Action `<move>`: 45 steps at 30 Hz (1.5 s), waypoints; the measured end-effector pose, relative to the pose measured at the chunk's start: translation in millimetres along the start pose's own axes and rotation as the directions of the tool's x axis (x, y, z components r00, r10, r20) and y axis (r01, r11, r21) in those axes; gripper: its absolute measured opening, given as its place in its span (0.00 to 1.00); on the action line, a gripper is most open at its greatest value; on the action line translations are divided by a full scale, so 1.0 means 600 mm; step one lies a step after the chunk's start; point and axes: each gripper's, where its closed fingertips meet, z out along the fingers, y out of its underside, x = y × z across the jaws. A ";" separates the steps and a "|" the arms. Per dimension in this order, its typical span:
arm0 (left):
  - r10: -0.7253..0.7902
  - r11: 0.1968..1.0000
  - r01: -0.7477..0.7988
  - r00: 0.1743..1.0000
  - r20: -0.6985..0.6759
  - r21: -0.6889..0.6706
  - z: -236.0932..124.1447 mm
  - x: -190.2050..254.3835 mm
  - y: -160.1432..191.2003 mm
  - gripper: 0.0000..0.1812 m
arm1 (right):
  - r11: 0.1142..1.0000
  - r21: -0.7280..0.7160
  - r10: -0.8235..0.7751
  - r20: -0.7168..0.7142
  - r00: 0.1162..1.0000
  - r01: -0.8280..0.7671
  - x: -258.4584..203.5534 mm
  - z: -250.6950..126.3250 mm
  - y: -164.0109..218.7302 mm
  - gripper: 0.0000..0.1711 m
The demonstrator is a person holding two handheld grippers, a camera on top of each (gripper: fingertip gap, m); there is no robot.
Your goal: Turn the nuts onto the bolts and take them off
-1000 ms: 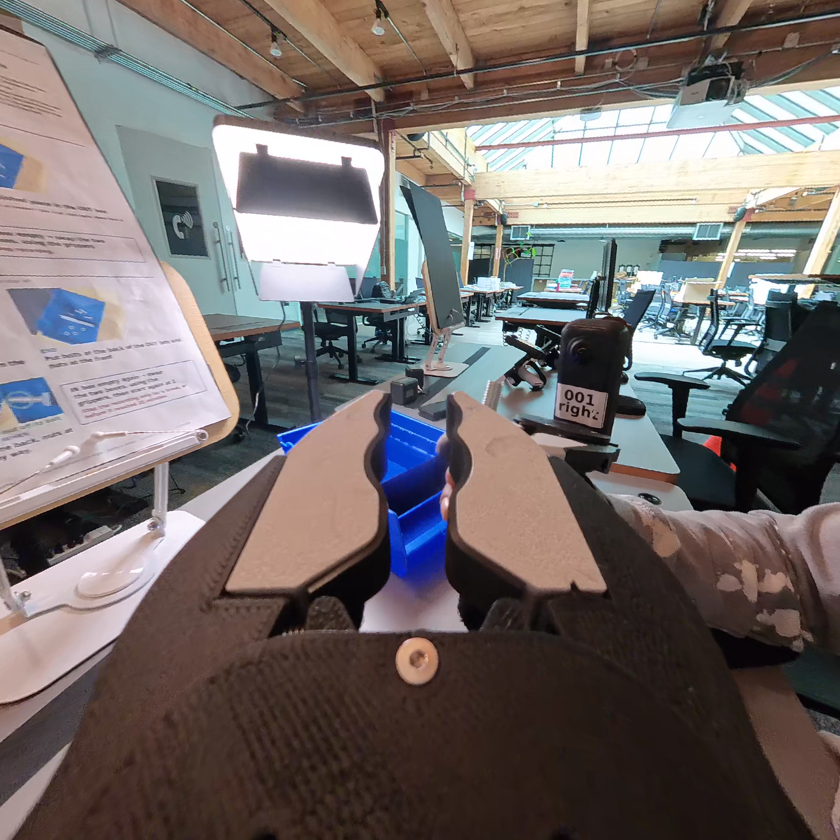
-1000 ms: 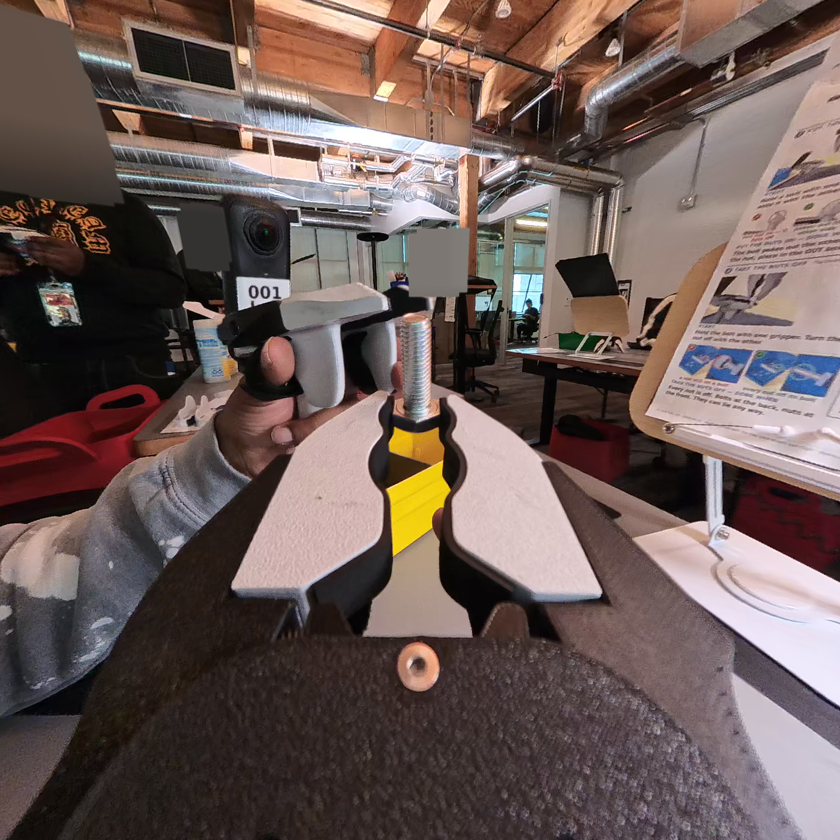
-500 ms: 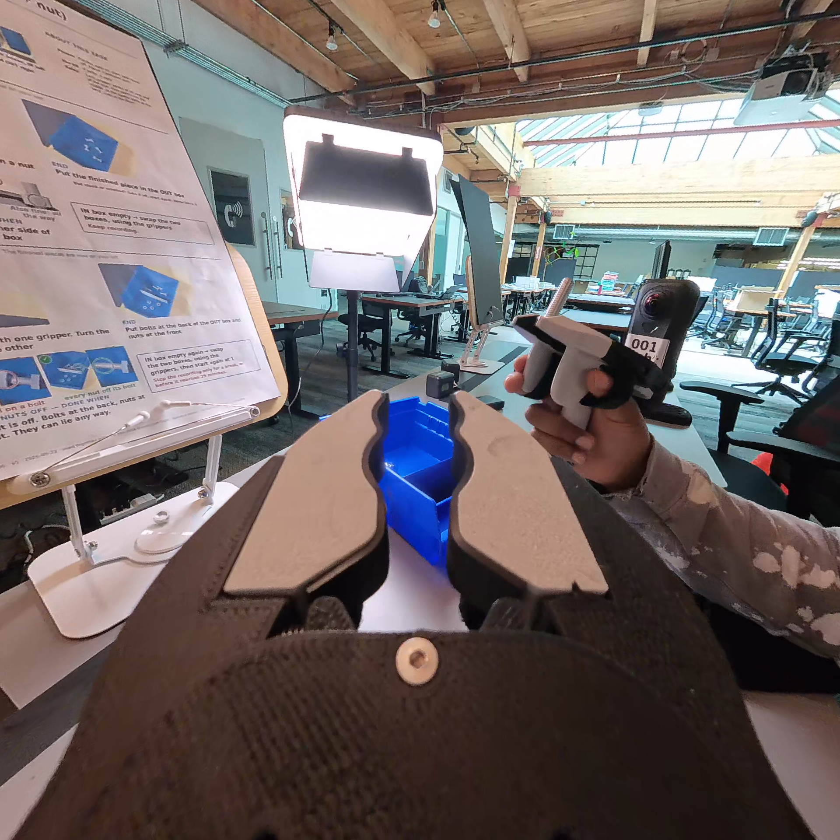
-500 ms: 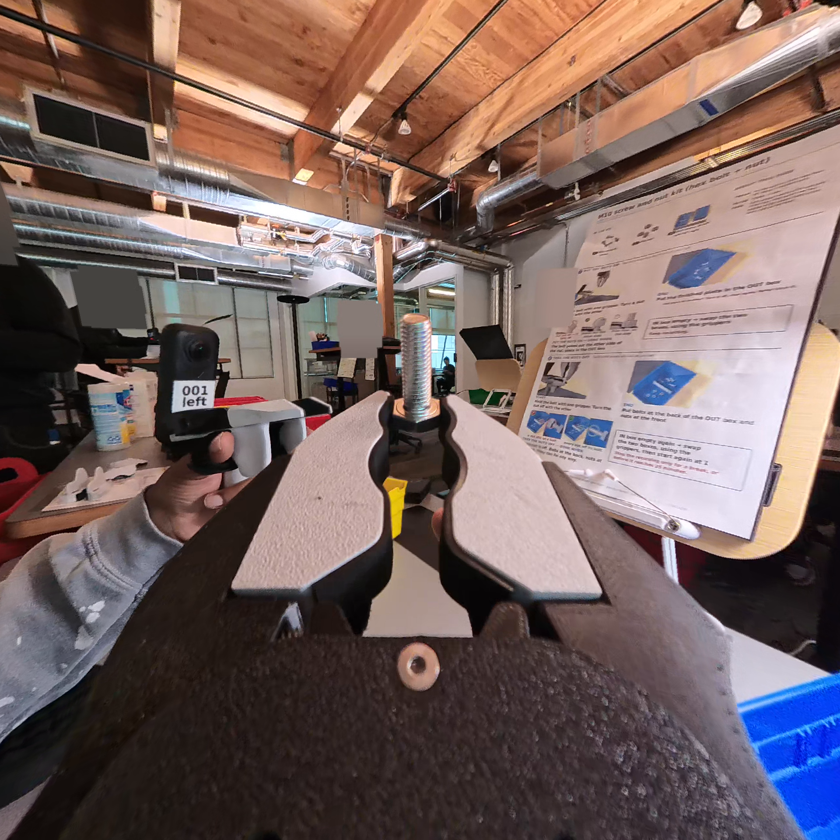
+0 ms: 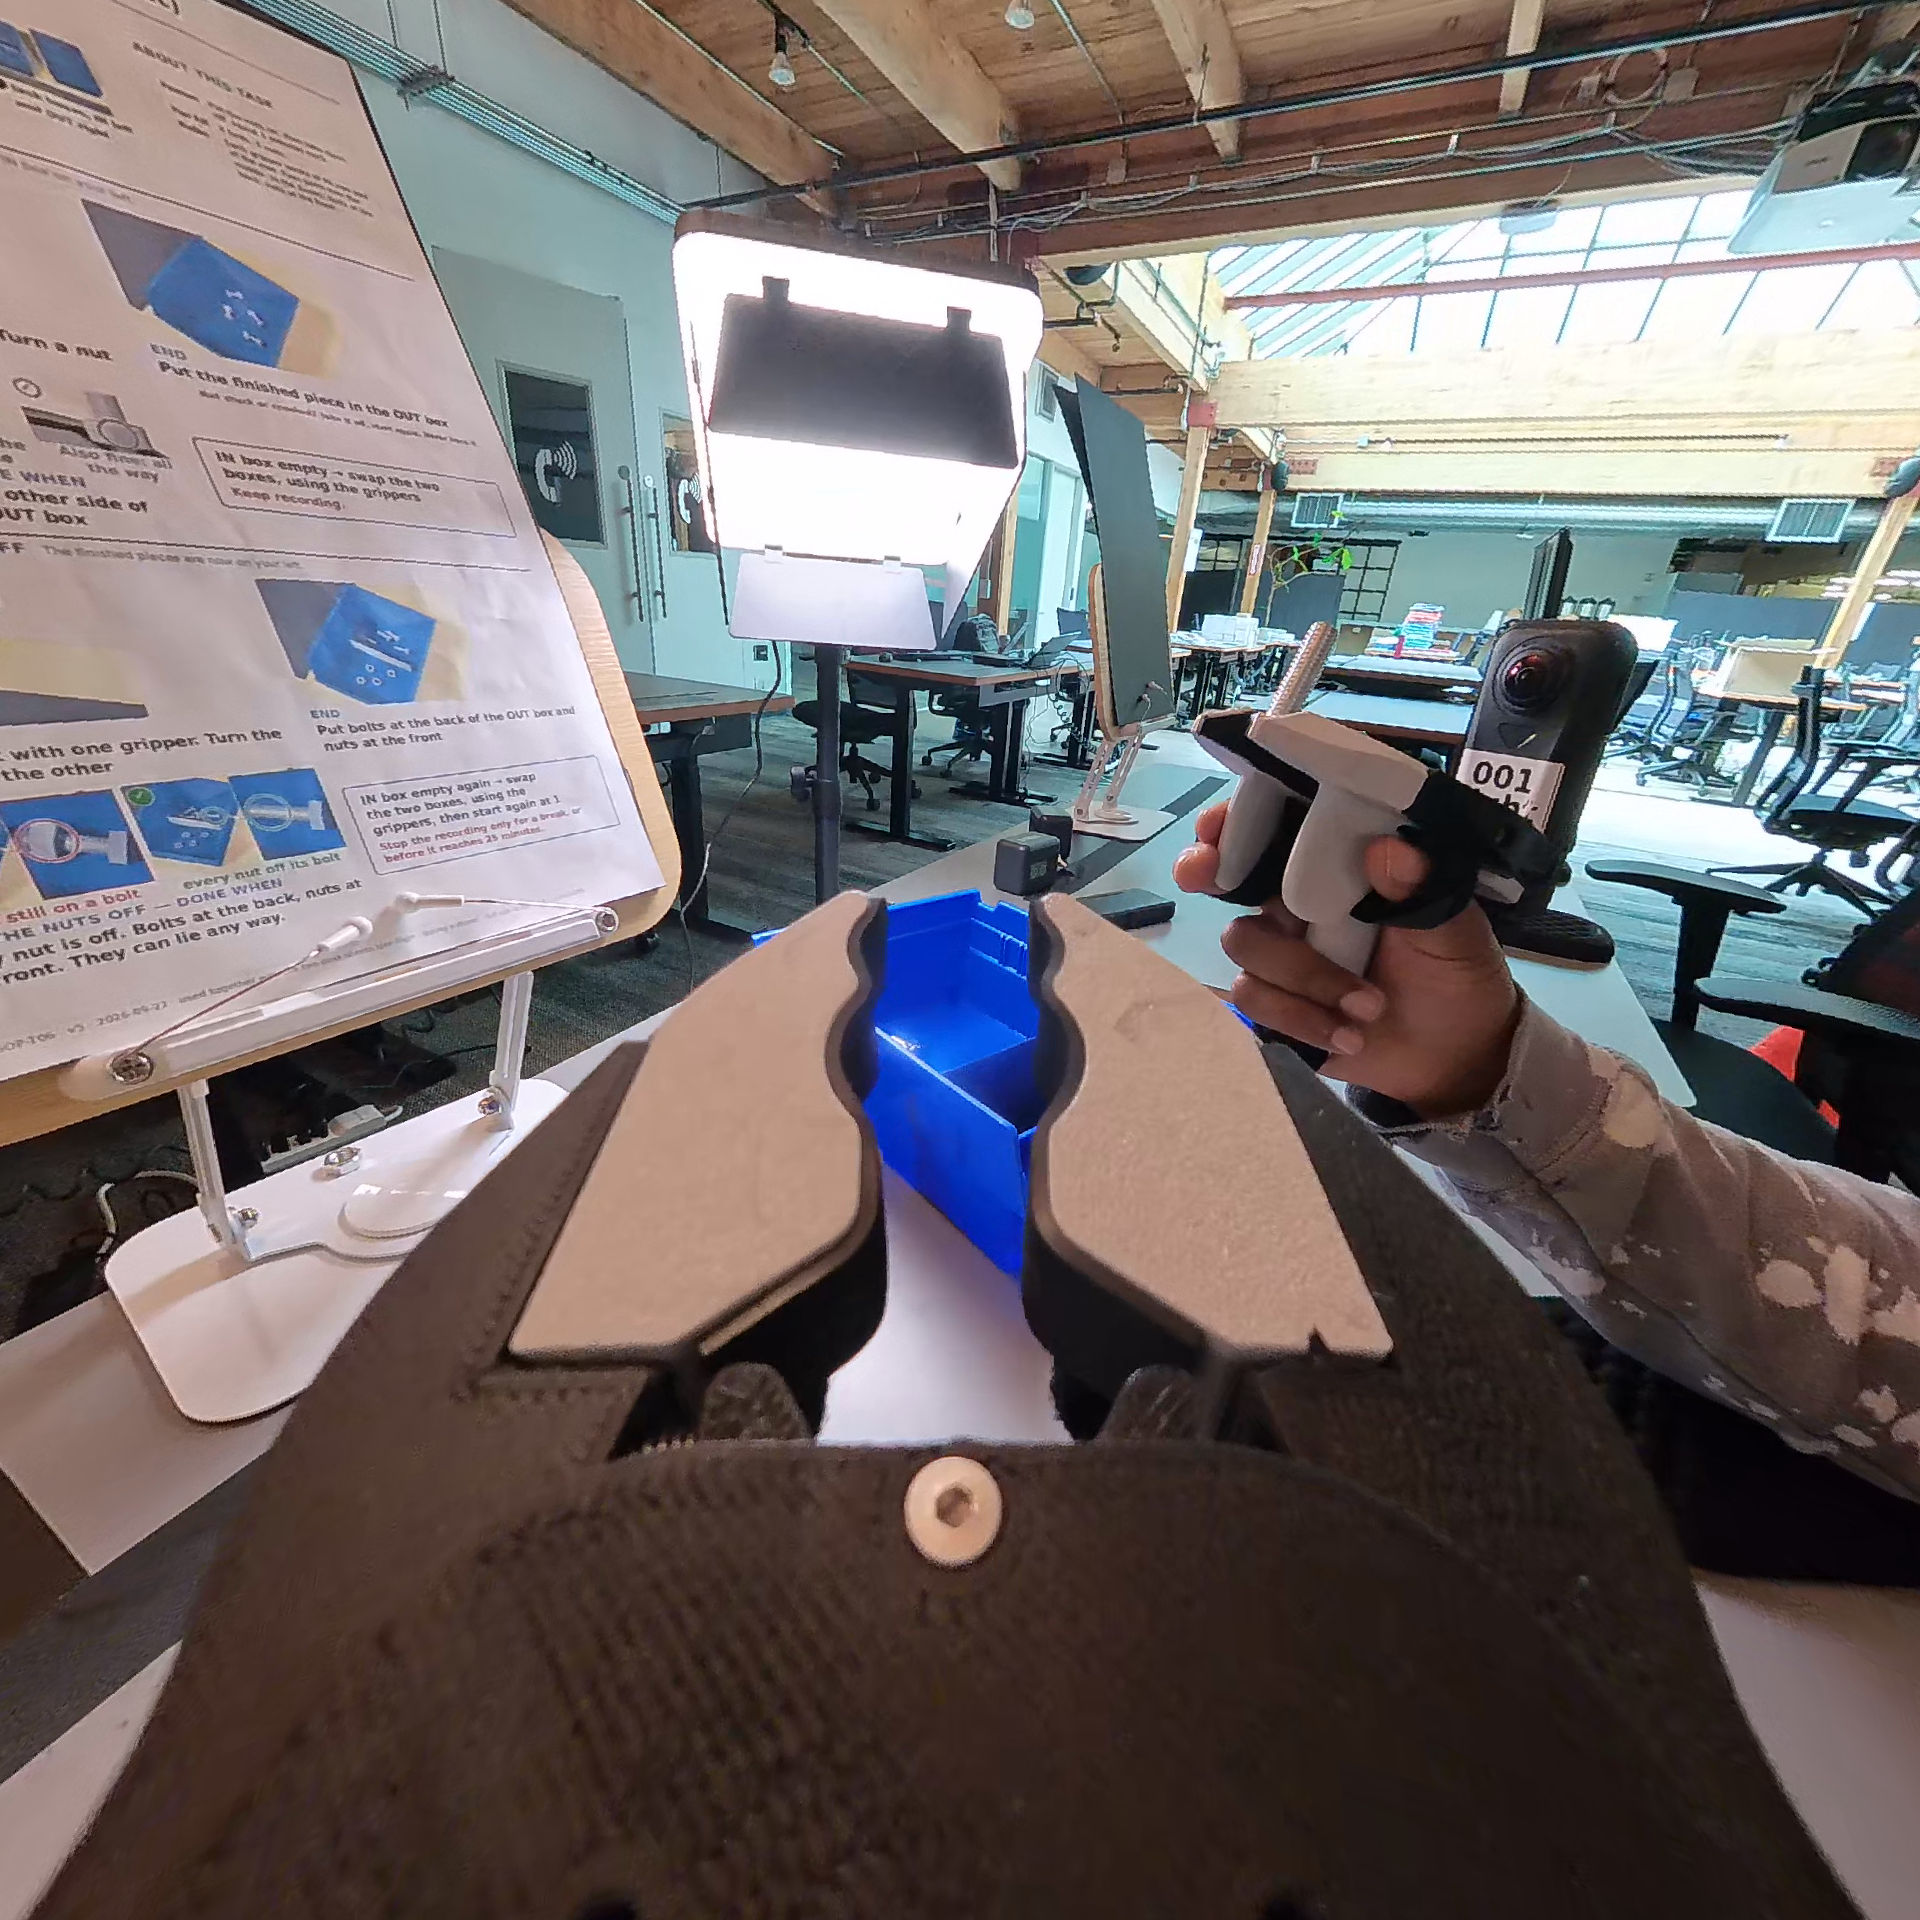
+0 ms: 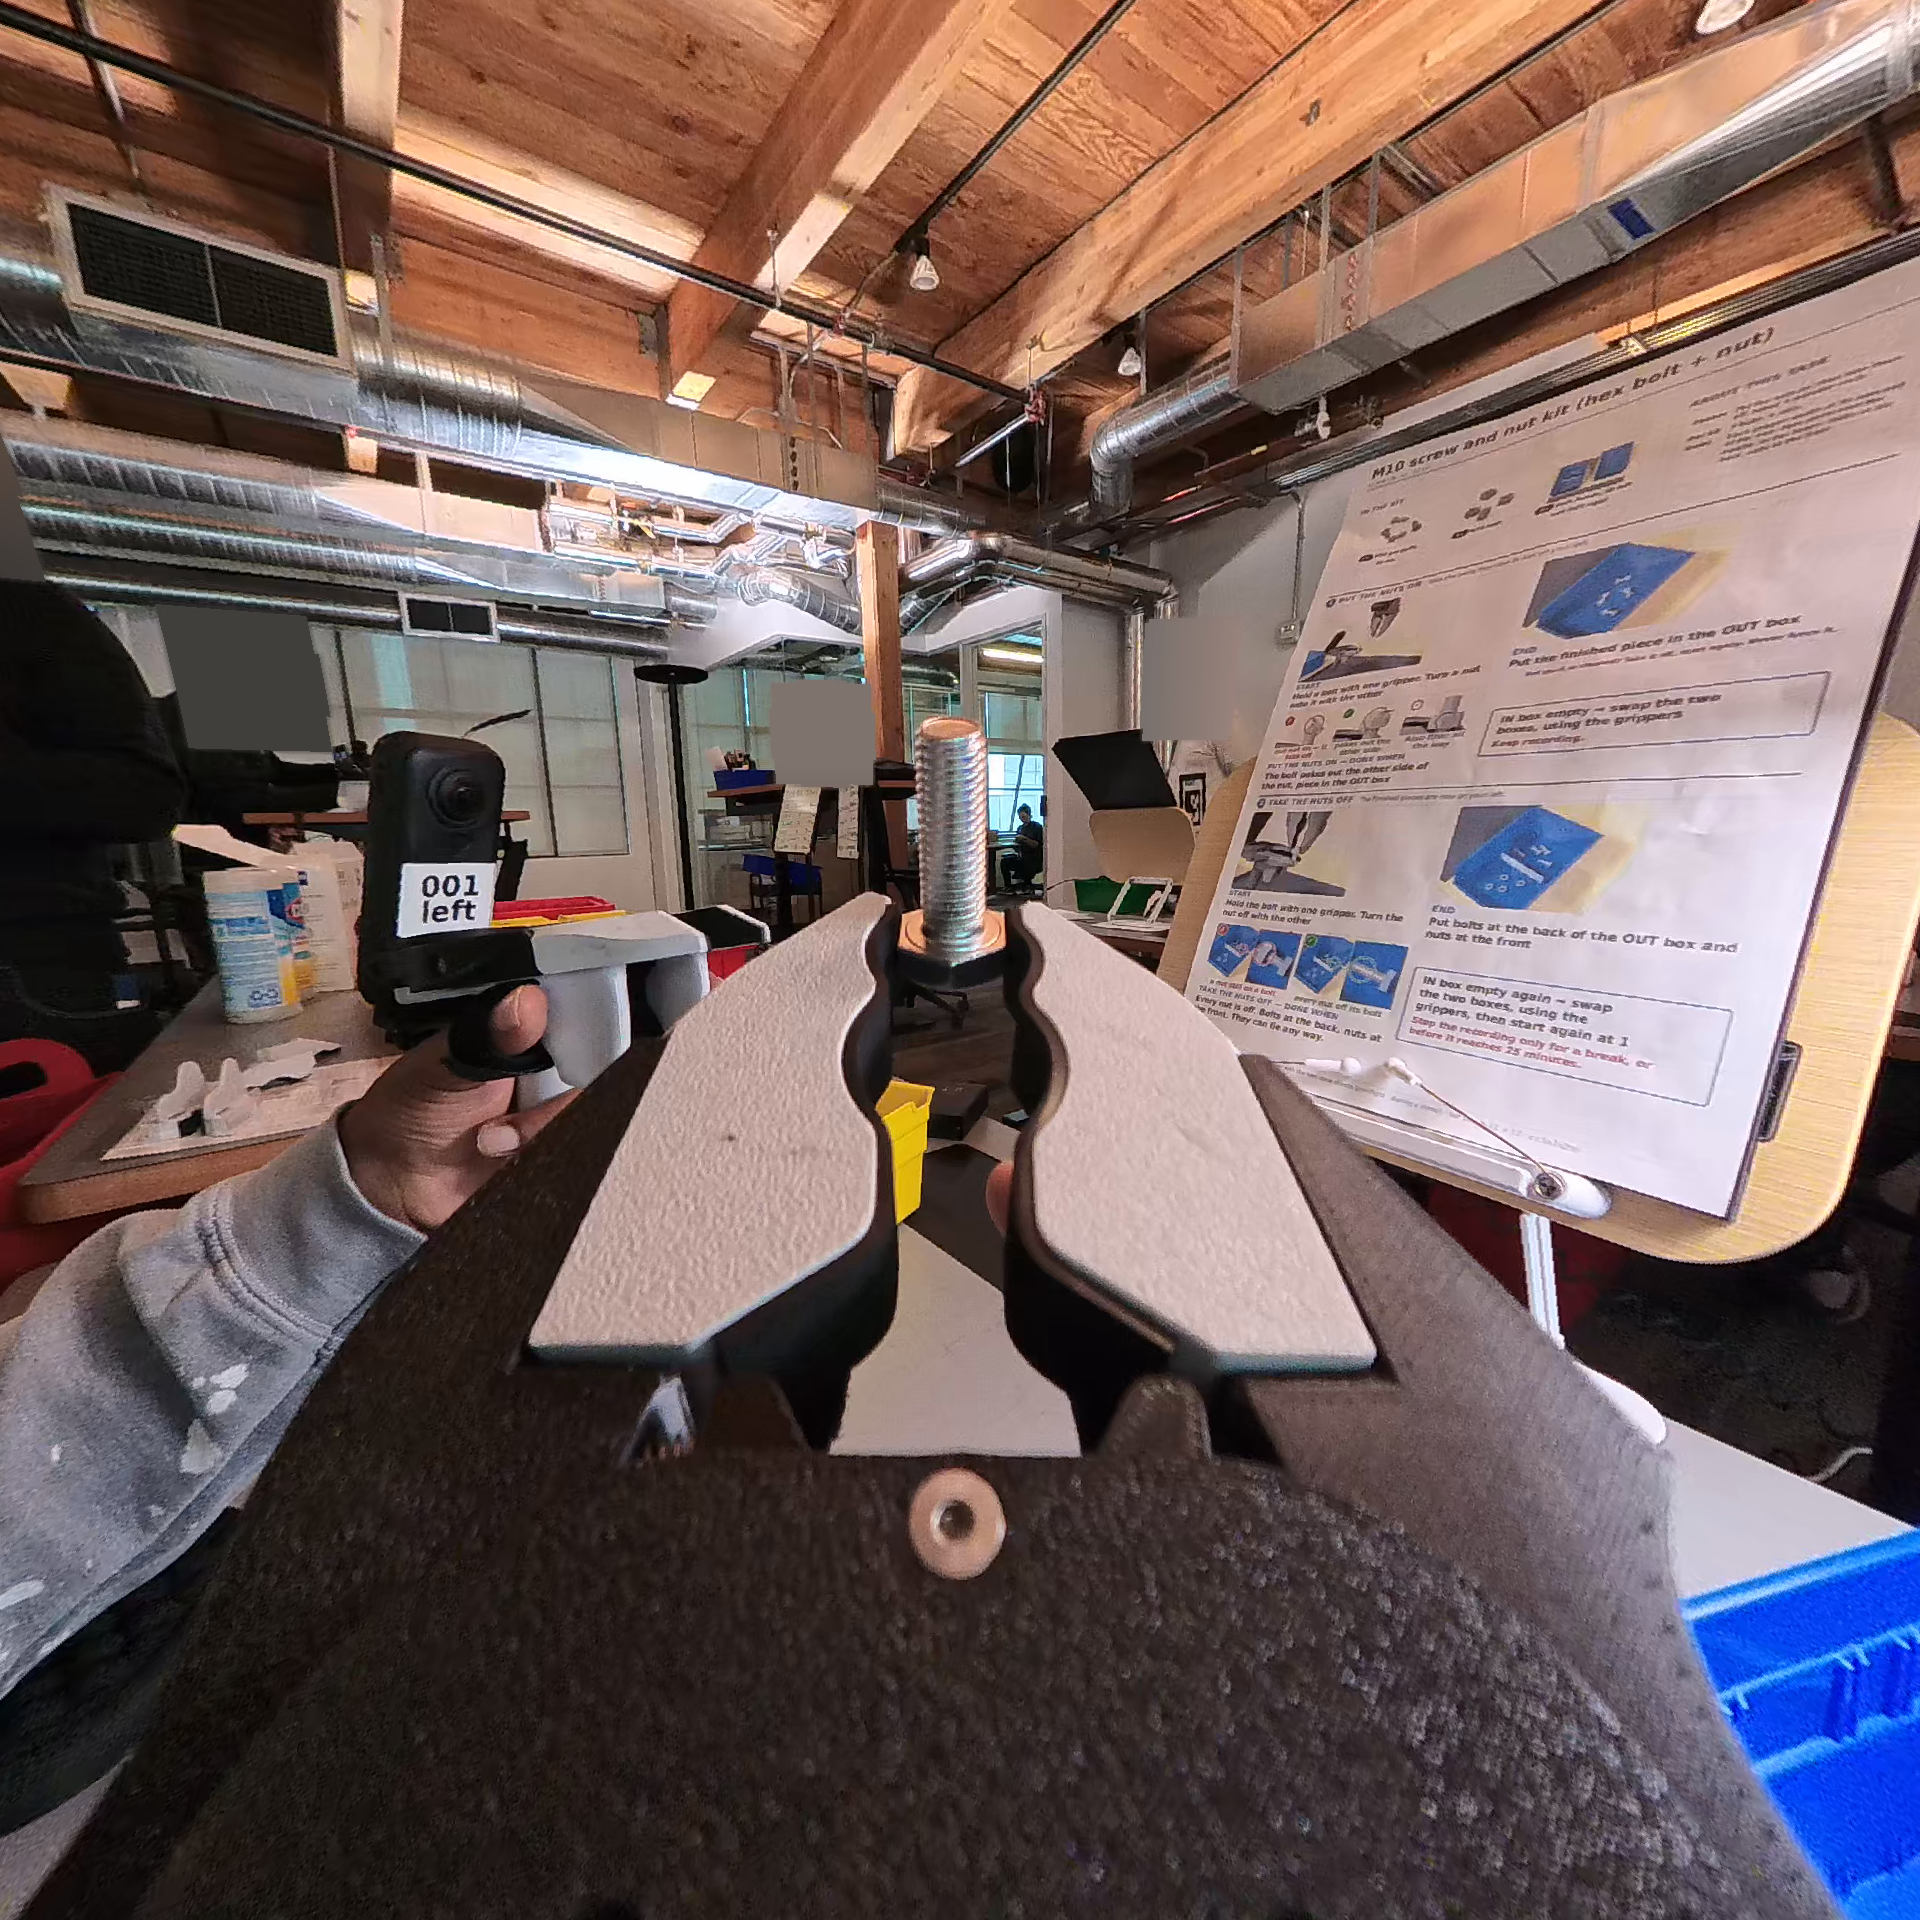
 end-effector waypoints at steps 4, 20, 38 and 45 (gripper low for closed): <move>0.002 1.000 -0.002 1.000 0.013 -0.010 0.001 -0.005 0.004 0.14 | 1.000 -0.004 0.002 0.000 1.000 -0.002 0.001 0.000 0.002 0.11; 0.034 0.969 0.047 0.947 0.318 -0.242 0.078 -0.118 0.196 0.16 | 1.000 -0.007 -0.007 -0.054 0.999 0.007 0.034 -0.018 -0.016 0.10; 0.099 0.933 0.155 0.757 0.646 -0.325 0.098 -0.476 0.309 0.16 | 0.998 -0.029 0.048 -0.100 0.994 -0.051 0.106 -0.048 -0.008 0.10; -0.087 0.938 0.252 0.834 0.545 -0.237 0.123 -0.526 0.303 0.24 | 0.995 -0.031 0.092 -0.096 0.991 -0.096 0.126 -0.051 0.009 0.10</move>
